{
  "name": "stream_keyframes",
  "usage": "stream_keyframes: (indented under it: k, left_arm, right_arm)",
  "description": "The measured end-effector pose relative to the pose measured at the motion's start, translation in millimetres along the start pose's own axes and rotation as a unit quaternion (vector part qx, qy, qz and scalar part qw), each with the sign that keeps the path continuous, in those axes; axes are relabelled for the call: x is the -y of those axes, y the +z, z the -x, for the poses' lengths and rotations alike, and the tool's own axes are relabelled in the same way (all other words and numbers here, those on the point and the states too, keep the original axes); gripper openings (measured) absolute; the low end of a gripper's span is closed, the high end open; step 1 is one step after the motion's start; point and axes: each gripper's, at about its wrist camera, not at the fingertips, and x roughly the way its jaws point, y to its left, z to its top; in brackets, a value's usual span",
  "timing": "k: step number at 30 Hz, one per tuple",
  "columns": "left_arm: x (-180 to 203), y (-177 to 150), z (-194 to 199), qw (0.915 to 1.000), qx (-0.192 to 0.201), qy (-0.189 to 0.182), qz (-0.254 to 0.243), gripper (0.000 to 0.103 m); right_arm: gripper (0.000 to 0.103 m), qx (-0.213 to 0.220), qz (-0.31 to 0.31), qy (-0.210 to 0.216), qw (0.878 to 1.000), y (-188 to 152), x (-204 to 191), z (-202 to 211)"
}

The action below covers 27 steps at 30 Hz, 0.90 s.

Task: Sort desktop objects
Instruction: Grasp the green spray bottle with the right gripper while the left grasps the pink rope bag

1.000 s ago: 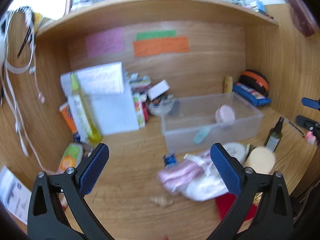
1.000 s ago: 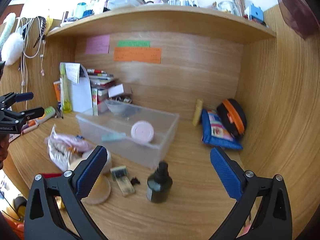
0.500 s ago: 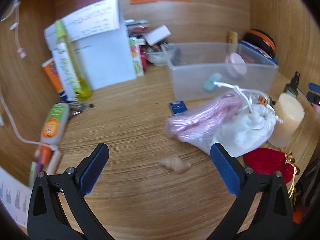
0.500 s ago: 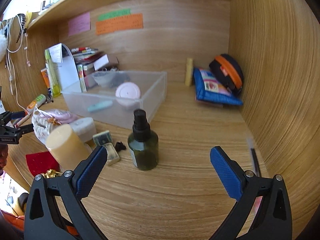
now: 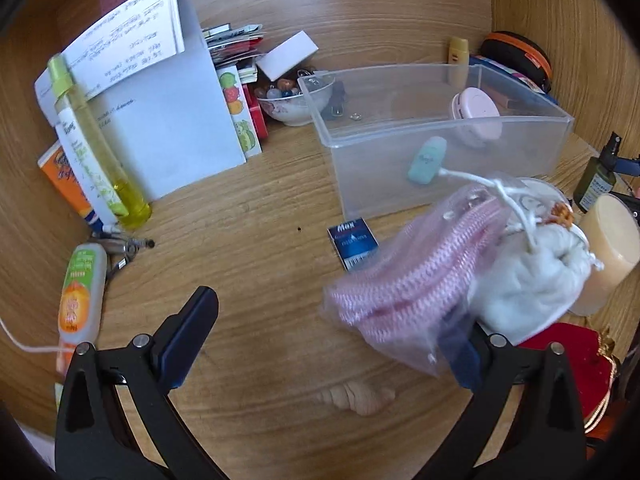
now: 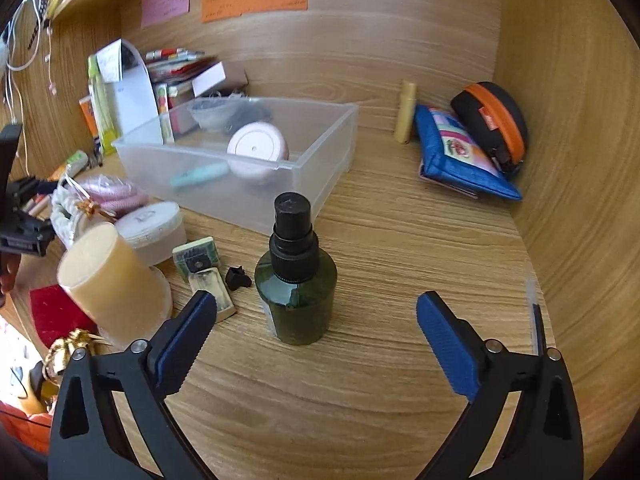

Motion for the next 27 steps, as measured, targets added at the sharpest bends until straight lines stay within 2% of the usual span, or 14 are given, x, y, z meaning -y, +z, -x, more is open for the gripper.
stream_keyframes:
  k: [4,7,12,15,16,20,21,24,27]
  left_arm:
    - [1.3,7.8,-3.7,1.0,0.003,-0.004,-0.007,0.103]
    - [4.0,12.4,-3.2,0.9999,0.011,-0.005,-0.012,0.102]
    - [12.7,22.1,-2.0,0.999,0.02,-0.028,-0.027,0.083]
    - [14.9,26.5,-3.0,0.9987,0.027,-0.03,-0.03,0.079]
    - [14.3,27.5,-3.8,0.9986,0.028,-0.037,-0.027,0.077]
    - [11.9,29.1,-3.3,0.997,0.031,-0.07,-0.013,0.055]
    - [13.0,29.1,-2.6,0.9968,0.032,-0.073,-0.01,0.052]
    - [11.9,26.8,-1.1,0.9964,0.041,-0.075,0.001,0.05]
    - [8.5,24.7,1.8,0.9956,0.049,-0.079,0.015,0.044]
  right_arm:
    - [0.082,-0.024,0.002,0.007,1.0,4.6,-1.4,-15.5]
    - [0.078,-0.031,0.004,0.015,0.999,7.5,-2.5,-20.4]
    - [0.076,-0.033,0.016,0.017,0.999,11.5,-5.6,-22.9]
    - [0.074,-0.037,0.015,0.021,0.999,13.8,-5.9,-25.3]
    - [0.07,-0.04,0.014,0.024,0.999,14.0,-6.0,-26.5]
    - [0.057,-0.05,0.01,0.029,0.998,13.3,-7.3,-30.4]
    - [0.052,-0.051,0.009,0.03,0.998,13.2,-7.0,-31.0]
    - [0.039,-0.054,0.002,0.034,0.998,13.2,-5.3,-32.5]
    - [0.038,-0.051,-0.007,0.041,0.998,12.4,-2.9,-30.6]
